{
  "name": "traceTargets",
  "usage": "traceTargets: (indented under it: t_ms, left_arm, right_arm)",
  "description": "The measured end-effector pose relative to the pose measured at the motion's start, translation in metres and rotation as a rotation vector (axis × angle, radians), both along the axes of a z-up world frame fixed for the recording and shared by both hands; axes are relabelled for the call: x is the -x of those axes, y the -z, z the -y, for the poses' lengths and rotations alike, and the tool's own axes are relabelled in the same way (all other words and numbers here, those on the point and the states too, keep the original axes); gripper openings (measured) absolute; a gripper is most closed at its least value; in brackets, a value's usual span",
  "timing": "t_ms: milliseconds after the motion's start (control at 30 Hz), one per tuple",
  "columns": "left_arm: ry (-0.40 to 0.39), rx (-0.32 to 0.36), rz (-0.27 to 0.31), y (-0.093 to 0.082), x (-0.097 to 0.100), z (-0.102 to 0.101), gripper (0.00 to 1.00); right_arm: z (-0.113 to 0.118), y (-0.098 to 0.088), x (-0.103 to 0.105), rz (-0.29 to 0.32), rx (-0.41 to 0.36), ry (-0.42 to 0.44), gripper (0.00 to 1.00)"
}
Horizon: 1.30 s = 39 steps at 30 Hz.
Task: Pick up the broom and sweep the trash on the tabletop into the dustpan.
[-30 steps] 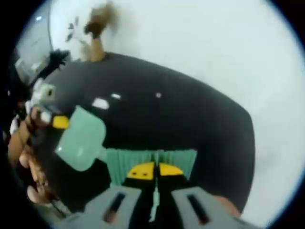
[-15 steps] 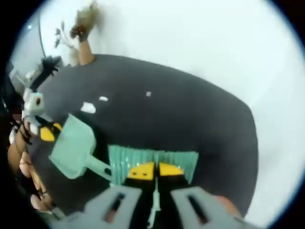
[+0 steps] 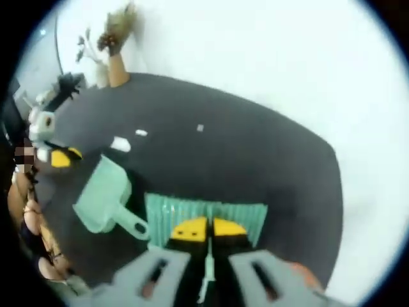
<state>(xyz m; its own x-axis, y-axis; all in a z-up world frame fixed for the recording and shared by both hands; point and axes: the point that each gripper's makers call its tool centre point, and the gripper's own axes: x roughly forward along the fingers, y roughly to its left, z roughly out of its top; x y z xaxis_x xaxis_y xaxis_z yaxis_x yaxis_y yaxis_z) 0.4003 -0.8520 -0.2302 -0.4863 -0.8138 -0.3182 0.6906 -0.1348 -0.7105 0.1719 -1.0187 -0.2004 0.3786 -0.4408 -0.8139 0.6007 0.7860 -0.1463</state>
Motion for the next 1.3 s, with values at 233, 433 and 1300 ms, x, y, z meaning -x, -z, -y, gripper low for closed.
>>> traceTargets:
  t_ms: [233,433,1300]
  left_arm:
    - [0.045,0.106,0.001,-0.024,0.047,0.009,0.44]
    - [0.175,0.234,0.051,-0.043,0.137,0.024,0.50]
    - [0.150,0.603,0.260,-0.115,0.190,0.044,0.41]
  right_arm:
    - [-0.017,-0.026,0.005,0.079,0.044,-0.025,0.01]
    - [-0.033,-0.058,0.007,0.162,0.119,-0.051,0.01]
    - [-0.082,-0.148,-0.052,0.349,0.323,-0.234,0.01]
